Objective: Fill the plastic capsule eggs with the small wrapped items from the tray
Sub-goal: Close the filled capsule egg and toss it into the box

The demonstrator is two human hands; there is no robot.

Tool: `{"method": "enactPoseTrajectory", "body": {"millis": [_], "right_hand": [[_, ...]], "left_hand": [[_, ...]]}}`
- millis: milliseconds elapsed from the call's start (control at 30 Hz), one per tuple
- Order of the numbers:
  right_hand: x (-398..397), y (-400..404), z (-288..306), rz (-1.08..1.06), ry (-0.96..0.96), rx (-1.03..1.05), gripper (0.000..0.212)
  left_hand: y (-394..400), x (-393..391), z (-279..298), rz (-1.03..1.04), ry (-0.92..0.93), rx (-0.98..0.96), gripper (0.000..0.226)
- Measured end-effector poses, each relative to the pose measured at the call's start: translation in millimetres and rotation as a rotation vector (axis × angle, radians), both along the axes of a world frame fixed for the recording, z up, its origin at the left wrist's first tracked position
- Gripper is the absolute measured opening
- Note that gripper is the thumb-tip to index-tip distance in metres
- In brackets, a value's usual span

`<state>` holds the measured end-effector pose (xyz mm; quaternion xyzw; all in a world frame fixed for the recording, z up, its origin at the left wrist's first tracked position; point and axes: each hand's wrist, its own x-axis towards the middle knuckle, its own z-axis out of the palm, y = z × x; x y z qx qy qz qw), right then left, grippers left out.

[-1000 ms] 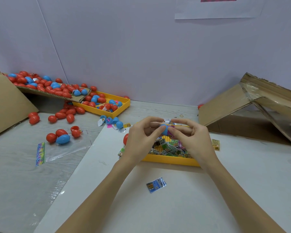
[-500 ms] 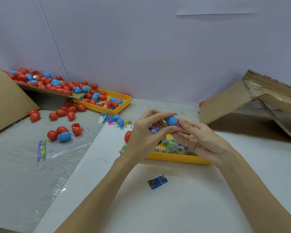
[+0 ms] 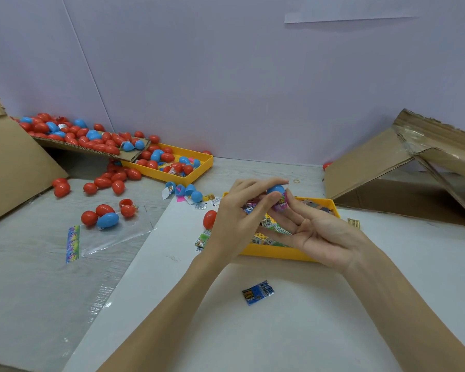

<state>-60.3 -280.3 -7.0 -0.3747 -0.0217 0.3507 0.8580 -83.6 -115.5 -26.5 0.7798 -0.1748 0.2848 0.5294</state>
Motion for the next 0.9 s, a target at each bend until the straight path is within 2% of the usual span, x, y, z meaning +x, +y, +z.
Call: {"method": "enactPoseTrajectory", "body": {"millis": [100,267,367,600,767,900], "right_hand": [[-3,4,1,0.007,-0.036,-0.015,0.04],[-7,12,-1,-0.028,0.061,0.054,0.031],[-7,15,0,-0.054,0.082,0.078,0.037],[-8,16,-2,0.014,-0.027,0.008,0.051],[-8,16,-4,-0.046,-0.143,-0.092,0.044],[-2,4,2,-0.179,-0.198,-0.215,0.043]], "left_hand": [[0,-1,2,-0.06,0.047,-0.056,0.026],[1,1,1,-0.037,0.035,-0.123,0.023],[-1,2,-1,-0.002,0.024,-0.116,0.022],[-2,0,1,0.044,0.045,-0.28,0.02],[1,0,1,-0.006,0.12,-0.225,0.024],[5,0,2,0.041,0.16,-0.206,0.034]]}}
